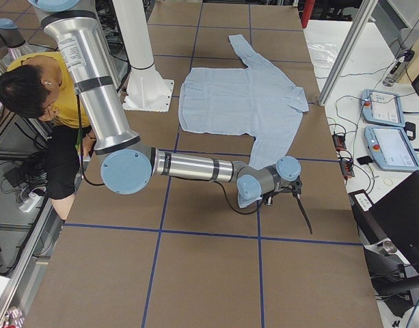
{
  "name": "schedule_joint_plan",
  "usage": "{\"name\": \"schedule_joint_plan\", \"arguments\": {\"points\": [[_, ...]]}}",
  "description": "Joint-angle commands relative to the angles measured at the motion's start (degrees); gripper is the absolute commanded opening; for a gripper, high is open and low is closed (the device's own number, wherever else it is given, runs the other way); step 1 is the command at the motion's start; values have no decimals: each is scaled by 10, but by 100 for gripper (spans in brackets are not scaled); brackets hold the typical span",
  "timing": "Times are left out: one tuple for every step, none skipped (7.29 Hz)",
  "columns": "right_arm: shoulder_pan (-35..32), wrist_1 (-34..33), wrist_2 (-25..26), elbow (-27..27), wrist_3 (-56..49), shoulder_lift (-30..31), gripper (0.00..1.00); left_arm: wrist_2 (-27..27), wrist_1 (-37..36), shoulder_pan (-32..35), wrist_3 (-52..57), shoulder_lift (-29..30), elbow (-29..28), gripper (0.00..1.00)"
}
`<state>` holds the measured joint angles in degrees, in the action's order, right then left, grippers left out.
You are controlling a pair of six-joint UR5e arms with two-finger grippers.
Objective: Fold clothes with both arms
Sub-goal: 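Lower the right gripper to the cuff of the sleeve nearest it and grasp, then carry the grasped sleeve with the right gripper across the shirt toward the collar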
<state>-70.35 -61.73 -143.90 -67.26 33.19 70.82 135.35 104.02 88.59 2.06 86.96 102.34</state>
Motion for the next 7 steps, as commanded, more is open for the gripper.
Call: {"name": "schedule_joint_plan", "arguments": {"points": [[56, 2, -2, -73, 145, -17, 0, 0, 0, 0, 0, 1, 8, 100], [78, 2, 0, -75, 218, -51, 0, 0, 0, 0, 0, 1, 8, 100], [98, 2, 7, -75, 290, -95, 0, 0, 0, 0, 0, 1, 10, 100], [114, 2, 31, -75, 355, -135, 0, 0, 0, 0, 0, 1, 12, 100], [142, 1, 81, -68, 427, -178, 0, 0, 0, 0, 0, 1, 16, 100], [172, 1, 146, -46, 472, -230, 0, 0, 0, 0, 0, 1, 18, 100], [197, 2, 195, 3, 509, -297, 0, 0, 0, 0, 0, 0, 19, 100]]}}
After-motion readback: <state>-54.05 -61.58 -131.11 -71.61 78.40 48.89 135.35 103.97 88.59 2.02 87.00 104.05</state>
